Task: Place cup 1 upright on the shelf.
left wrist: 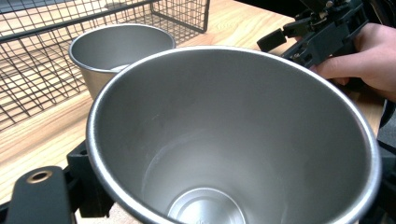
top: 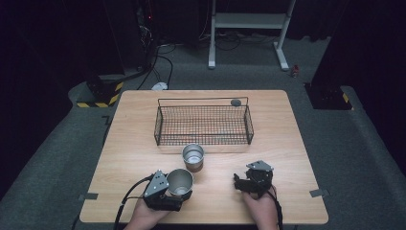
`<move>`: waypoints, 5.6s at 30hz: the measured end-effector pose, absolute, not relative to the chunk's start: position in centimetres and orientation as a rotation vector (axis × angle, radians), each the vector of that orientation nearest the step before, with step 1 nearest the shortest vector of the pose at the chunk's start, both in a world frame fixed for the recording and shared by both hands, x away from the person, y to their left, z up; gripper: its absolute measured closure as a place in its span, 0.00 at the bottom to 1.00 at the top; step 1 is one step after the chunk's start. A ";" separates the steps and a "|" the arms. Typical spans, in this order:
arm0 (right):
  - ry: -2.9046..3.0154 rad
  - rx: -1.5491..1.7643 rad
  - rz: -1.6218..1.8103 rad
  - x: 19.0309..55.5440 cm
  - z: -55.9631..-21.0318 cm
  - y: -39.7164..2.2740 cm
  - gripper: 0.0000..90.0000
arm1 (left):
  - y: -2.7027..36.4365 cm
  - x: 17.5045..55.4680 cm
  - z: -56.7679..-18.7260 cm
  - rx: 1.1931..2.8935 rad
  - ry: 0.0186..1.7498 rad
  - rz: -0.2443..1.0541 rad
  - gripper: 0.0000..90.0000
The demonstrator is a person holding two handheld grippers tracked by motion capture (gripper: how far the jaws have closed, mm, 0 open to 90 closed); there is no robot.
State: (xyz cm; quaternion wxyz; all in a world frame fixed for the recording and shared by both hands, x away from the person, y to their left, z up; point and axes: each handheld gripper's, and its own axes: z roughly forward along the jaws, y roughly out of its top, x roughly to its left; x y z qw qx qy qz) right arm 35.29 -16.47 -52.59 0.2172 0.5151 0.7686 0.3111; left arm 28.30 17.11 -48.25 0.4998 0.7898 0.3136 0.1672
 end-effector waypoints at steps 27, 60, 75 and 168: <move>2.129 1.426 0.861 35.3 -52.6 -16.5 0.11 | 19.1 28.7 -47.5 1.854 0.815 0.456 0.15; 2.127 1.429 0.860 35.3 -52.6 -16.5 0.11 | 22.9 30.5 -46.7 1.780 0.921 0.550 0.16; 2.132 1.426 0.862 35.2 -52.6 -16.5 0.11 | 22.9 31.8 -45.6 1.713 0.978 0.548 0.16; 2.201 1.361 0.883 34.7 -52.6 -16.6 0.10 | 18.9 42.8 -38.5 1.657 1.003 0.668 0.16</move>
